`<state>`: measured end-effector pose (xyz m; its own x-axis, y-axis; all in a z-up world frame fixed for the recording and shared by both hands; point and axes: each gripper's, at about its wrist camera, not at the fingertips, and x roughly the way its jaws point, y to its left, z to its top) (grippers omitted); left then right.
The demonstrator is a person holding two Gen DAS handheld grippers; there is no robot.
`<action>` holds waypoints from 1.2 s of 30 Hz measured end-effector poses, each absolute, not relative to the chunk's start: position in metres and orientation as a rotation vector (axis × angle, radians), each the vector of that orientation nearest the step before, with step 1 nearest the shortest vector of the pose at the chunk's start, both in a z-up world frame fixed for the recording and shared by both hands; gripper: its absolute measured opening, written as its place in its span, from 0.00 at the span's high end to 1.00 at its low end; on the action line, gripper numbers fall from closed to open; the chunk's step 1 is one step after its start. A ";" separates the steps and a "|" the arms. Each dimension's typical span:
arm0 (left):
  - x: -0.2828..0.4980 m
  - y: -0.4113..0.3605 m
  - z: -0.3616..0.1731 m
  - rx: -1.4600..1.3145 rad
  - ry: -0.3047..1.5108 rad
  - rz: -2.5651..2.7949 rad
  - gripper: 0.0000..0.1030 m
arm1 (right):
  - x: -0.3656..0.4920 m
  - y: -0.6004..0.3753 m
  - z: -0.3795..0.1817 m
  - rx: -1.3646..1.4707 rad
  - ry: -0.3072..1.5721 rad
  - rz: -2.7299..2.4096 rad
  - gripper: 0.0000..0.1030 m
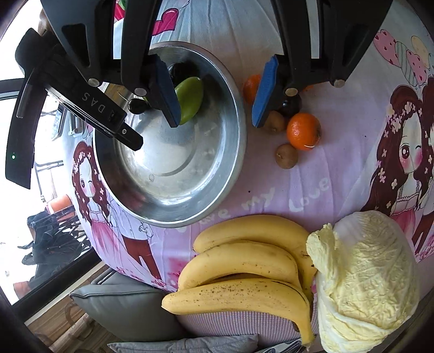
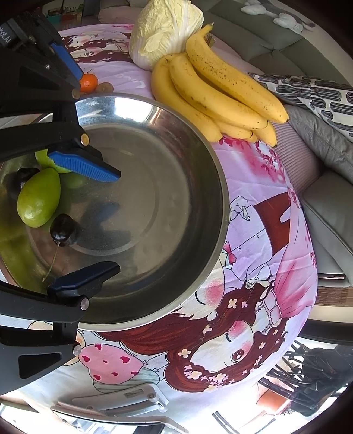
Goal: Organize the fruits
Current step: 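Carry the apple with the left tool and the cherry with the right tool into the bowl, releasing both, then withdraw both open tools from the bowl toward the remaining fruit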
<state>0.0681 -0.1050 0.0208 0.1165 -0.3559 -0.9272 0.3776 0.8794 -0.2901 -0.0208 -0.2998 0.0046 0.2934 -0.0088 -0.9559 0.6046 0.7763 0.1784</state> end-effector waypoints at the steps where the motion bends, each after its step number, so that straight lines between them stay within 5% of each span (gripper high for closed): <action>1: 0.070 -0.101 0.022 0.006 1.350 -0.531 0.46 | -0.021 -0.299 0.006 0.578 1.216 -0.438 0.37; 15: 0.092 -0.058 0.015 -0.112 1.369 -0.419 0.40 | -0.011 -0.279 0.013 0.495 1.221 -0.409 0.35; 32: 0.103 -0.043 -0.006 -0.125 1.397 -0.318 0.20 | -0.004 -0.271 0.006 0.457 1.229 -0.373 0.00; 36: 0.105 -0.042 -0.009 -0.105 1.386 -0.297 0.11 | -0.004 -0.272 0.005 0.469 1.228 -0.362 0.00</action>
